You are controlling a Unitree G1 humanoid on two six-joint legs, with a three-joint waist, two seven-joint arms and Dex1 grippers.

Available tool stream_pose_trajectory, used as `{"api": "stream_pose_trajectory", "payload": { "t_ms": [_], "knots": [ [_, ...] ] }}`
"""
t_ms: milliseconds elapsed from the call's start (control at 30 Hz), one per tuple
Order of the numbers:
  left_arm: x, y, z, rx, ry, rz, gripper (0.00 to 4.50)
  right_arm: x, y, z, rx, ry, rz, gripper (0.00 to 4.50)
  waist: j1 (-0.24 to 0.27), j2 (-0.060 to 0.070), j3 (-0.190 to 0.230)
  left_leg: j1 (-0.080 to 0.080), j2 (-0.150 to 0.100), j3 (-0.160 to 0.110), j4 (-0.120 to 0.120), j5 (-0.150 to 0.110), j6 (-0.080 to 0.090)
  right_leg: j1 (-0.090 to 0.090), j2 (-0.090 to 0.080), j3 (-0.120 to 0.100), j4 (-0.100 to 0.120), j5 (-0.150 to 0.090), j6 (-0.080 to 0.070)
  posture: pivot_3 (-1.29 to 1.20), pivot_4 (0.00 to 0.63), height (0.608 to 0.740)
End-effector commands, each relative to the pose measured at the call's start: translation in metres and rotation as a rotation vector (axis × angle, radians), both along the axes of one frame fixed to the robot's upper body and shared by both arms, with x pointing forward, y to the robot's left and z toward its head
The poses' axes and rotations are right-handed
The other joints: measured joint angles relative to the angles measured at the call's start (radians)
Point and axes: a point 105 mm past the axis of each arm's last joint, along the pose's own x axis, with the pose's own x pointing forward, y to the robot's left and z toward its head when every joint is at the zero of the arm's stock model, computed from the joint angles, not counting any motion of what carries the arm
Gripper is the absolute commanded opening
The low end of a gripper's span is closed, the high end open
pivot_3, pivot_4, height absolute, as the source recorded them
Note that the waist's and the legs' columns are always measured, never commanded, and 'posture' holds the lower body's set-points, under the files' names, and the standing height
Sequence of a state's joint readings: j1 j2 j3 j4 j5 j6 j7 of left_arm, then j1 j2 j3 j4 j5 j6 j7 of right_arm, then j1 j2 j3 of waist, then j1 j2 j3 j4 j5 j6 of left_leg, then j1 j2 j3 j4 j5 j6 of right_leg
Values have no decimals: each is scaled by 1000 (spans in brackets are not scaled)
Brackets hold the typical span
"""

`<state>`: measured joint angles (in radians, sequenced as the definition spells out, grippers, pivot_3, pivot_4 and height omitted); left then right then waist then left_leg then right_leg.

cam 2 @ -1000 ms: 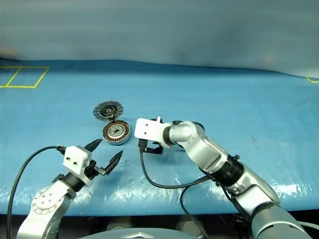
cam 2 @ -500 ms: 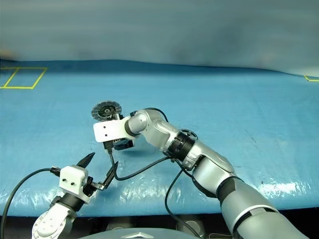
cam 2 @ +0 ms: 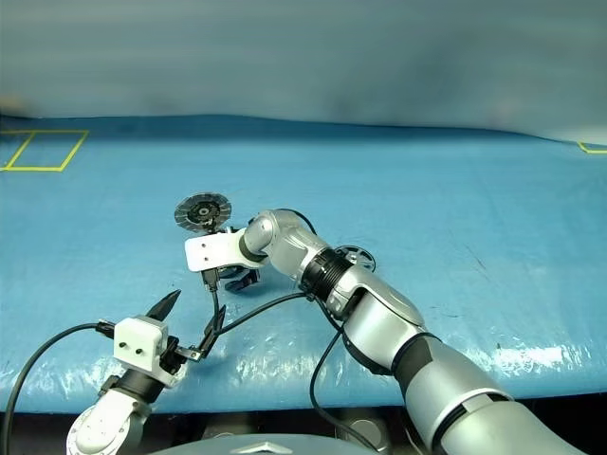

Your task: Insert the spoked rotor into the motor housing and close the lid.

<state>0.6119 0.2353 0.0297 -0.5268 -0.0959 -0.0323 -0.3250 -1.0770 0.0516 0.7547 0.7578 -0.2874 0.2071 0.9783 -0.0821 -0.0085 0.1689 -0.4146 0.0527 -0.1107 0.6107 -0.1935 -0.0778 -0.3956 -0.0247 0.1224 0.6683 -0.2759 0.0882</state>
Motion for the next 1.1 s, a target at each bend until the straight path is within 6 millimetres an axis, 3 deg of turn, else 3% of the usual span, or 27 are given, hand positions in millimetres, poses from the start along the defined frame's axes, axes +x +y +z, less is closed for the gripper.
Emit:
{"api": "stream_pose_trajectory", "payload": {
  "t_ms": [33, 133, 167, 433, 733, 1100],
  "knots": [
    [0, 2, 5, -5, -29, 11, 4500, -5, -23, -28, -109, 97, -23, 2952, 2, 0, -1, 0, 0, 0, 0, 0, 0, 0, 0, 0, 0, 0, 0, 0, 150, 740],
    [0, 3, 5, 1, -27, 7, 4500, -7, -26, -31, -108, 116, -36, 2000, 1, 2, -2, 1, 0, 0, 0, 0, 0, 1, 0, 0, 0, 0, 0, 0, 150, 740],
    [0, 4, 6, 6, -29, 8, 4500, -8, -27, -32, -105, 130, -40, 1914, 1, 3, -3, 2, 0, 0, 0, 0, 0, 1, 0, 0, 0, 0, 0, 0, 150, 740],
    [7, 13, 13, 16, -53, 5, 4500, -37, -34, -31, -93, 185, 7, 1907, 5, 7, -8, 1, 0, 0, 0, 0, 0, 1, 0, 0, -1, 0, 0, 0, 150, 740],
    [10, 12, 17, 31, -67, -24, 4500, -46, -61, -34, -107, 182, -92, 1904, 9, 6, -8, 2, 0, 0, 1, 0, 0, 2, -1, 0, -1, 0, 0, 0, 150, 740],
    [2, -20, 15, 45, -34, -240, 4500, -51, -67, -23, -43, 195, -176, 1904, 15, 5, -9, 1, -1, 0, 1, 0, 0, 2, -1, 0, -2, 0, 0, 0, 150, 740]
  ]
}}
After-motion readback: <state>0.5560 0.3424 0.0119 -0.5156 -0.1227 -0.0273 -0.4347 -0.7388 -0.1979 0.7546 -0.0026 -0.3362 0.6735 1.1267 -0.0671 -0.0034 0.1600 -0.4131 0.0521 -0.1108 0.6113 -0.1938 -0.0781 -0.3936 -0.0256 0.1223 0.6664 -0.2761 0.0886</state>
